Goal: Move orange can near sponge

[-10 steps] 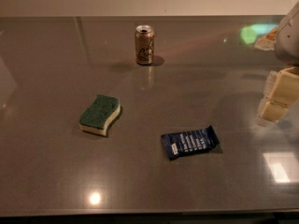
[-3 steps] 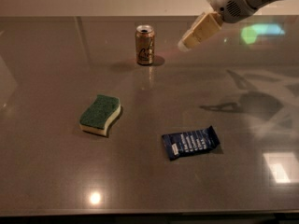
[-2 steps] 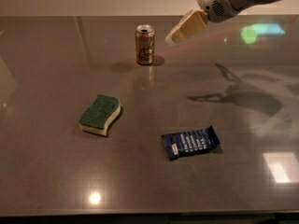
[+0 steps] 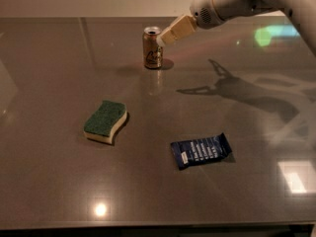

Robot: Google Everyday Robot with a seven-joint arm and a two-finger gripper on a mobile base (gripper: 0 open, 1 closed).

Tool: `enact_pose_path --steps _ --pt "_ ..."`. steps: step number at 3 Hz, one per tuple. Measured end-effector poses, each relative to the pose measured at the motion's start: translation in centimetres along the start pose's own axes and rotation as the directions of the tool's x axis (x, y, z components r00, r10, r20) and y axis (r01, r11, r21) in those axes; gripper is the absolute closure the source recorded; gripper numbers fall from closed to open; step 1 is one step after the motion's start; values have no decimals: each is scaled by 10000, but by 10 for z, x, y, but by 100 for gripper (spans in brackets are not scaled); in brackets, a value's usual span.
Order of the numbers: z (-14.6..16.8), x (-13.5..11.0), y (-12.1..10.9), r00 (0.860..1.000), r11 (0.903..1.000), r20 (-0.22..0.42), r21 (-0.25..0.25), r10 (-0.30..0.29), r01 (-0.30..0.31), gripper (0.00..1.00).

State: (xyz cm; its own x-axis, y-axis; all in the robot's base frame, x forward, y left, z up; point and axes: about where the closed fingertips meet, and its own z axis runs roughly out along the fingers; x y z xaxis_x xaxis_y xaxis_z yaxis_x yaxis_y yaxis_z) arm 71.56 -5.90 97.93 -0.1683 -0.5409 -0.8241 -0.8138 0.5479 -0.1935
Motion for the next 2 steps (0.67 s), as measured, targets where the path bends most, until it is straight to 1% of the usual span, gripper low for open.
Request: enact_pose_path --steps 1,2 --pt "22 -3 -1 9999 9997 93 175 143 -145 0" --pt "39 -3 0 9983 9969 363 631 456 -478 0"
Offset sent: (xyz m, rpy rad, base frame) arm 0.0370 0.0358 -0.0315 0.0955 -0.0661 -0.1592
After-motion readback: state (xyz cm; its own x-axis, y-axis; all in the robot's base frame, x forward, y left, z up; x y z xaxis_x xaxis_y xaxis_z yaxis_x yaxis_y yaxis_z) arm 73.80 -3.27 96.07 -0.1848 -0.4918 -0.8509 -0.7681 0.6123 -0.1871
